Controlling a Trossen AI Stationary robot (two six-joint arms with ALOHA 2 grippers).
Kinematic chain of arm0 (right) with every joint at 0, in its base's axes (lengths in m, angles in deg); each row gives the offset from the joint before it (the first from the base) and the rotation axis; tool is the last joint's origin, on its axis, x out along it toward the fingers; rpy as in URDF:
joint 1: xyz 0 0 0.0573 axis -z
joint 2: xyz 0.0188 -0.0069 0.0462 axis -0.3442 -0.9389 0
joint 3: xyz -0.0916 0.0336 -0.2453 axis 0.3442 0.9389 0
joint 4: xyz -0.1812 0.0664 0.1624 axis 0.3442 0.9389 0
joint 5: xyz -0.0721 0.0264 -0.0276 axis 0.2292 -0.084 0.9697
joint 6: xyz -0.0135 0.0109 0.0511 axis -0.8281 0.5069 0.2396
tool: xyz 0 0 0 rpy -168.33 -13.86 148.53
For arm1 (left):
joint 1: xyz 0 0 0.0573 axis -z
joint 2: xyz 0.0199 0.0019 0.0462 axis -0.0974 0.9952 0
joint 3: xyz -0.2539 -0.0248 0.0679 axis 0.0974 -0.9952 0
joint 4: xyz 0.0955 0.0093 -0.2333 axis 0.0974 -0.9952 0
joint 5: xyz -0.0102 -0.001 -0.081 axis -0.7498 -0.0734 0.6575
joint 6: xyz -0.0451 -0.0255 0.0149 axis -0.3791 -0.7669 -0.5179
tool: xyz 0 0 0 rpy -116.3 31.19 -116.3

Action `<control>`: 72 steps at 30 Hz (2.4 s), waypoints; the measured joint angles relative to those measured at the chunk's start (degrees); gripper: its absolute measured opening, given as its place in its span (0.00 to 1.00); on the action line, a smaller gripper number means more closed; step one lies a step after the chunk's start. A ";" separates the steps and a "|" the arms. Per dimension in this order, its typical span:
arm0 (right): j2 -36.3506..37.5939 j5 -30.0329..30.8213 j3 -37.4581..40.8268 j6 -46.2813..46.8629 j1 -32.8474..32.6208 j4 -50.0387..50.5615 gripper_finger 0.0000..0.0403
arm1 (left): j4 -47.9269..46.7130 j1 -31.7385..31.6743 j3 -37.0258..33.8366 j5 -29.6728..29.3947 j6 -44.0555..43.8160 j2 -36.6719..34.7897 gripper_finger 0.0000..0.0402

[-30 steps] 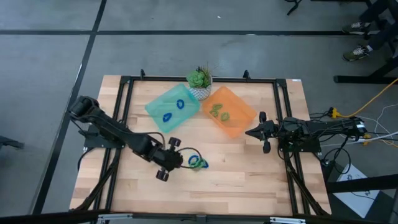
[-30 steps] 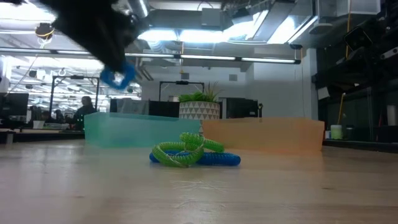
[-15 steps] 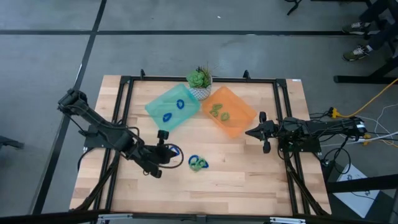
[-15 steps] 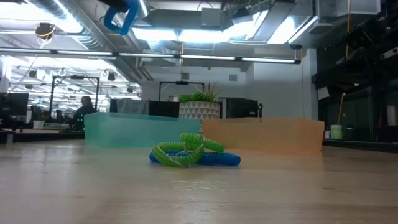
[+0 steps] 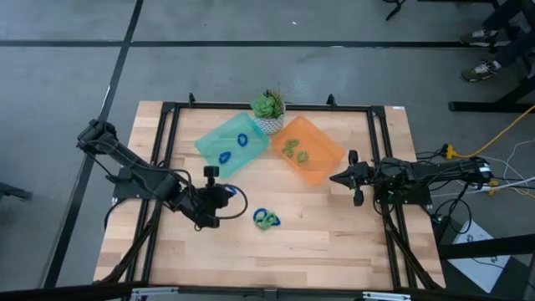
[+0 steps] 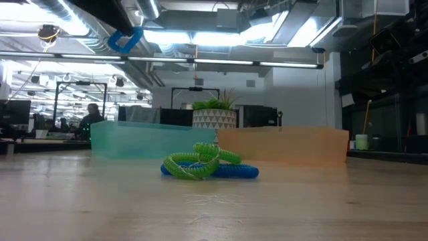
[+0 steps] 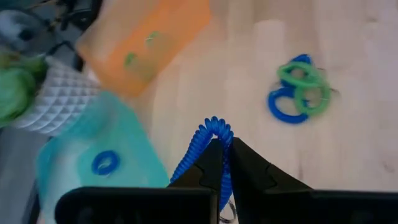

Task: Sort spring keychains
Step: Put the blue spring keychain into the green bin

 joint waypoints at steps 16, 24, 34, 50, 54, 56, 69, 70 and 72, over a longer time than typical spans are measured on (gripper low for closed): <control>0.01 0.00 0.00 0.00 0.01 0.01 0.02 | -9.17 -4.04 0.00 -9.68 -14.98 -0.04 0.03; 0.02 0.00 0.00 0.00 0.01 0.00 0.02 | -9.15 -7.79 0.00 -13.55 -15.94 -0.04 0.03; 0.00 0.00 0.00 0.00 0.00 0.01 0.02 | -11.42 -16.02 0.00 -15.05 -15.85 -0.04 0.03; 0.00 0.00 0.00 0.02 0.02 0.00 0.02 | -12.23 -30.76 0.00 -10.43 -9.12 -0.04 0.03; 0.01 0.00 0.00 0.00 0.00 0.01 0.02 | -12.08 -33.61 0.00 -9.30 -7.20 -0.04 0.03; 0.01 -0.01 0.00 0.00 0.01 0.00 0.02 | -12.04 -34.80 -0.02 -8.19 -5.92 -0.04 0.03; 0.00 -0.01 0.00 0.01 0.02 0.02 0.02 | -8.46 -39.17 -1.84 -4.32 -2.37 -0.11 0.03; 0.00 0.00 0.00 0.00 0.00 0.00 0.02 | -7.39 -39.51 -2.40 -4.23 -2.17 -0.11 0.03; 0.02 -0.02 0.00 0.02 0.02 0.00 0.02 | -4.17 -40.36 -3.96 -3.22 -1.11 -0.11 0.03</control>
